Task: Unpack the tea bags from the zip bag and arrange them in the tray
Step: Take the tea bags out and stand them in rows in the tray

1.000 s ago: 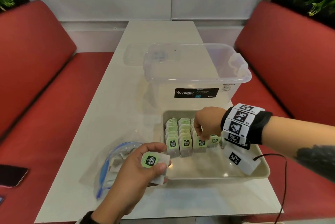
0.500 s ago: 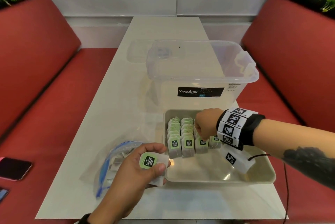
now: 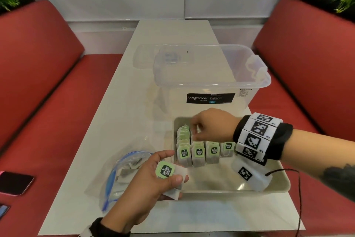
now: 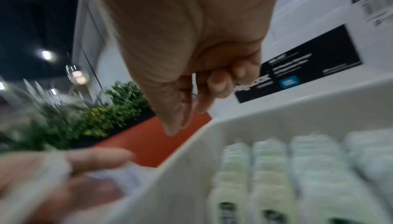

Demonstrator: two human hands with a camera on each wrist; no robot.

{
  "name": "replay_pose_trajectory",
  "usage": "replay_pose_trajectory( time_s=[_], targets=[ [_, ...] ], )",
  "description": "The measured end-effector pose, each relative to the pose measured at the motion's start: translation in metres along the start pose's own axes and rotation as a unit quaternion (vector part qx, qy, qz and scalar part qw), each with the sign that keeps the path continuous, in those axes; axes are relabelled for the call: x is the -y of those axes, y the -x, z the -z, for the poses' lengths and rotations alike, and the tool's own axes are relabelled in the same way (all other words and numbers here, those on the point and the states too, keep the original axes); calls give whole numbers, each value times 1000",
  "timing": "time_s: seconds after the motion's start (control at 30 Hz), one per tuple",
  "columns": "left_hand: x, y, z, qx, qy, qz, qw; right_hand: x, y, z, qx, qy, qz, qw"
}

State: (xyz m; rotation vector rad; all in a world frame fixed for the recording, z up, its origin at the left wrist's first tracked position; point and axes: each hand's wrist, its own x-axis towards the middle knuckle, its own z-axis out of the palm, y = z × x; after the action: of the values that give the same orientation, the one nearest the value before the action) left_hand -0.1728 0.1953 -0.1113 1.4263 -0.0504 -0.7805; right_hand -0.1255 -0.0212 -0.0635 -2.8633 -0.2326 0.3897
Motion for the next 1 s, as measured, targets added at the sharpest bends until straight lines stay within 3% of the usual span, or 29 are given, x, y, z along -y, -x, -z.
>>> replay_pose_trajectory(
  time_s=[0.1, 0.23, 0.4, 0.53, 0.6, 0.73, 0.87, 1.0],
  targets=[
    [0, -1, -4, 30, -30, 2, 999, 37, 19, 10, 54, -123, 60, 989],
    [-6, -2, -10, 54, -66, -11, 996, 57, 30, -4, 105, -106, 62, 987],
    [-8, -1, -13, 65, -51, -18, 996, 45, 35, 0, 69, -186, 35, 979],
    [-8, 0, -14, 55, -57, -29, 996, 23, 41, 15, 12, -317, -1, 948],
    [-7, -1, -13, 40, -81, -42, 995, 13, 43, 19, -18, -280, -15, 960],
    [-7, -1, -15, 13, -137, -74, 988, -3, 46, 22, -63, -95, -47, 992],
    [-6, -1, -18, 20, -143, -70, 987, -17, 50, 20, -33, -125, -72, 989],
    [-3, -3, -21, 13, -173, -97, 980, -24, 52, 18, -45, -146, -77, 985]
  ],
)
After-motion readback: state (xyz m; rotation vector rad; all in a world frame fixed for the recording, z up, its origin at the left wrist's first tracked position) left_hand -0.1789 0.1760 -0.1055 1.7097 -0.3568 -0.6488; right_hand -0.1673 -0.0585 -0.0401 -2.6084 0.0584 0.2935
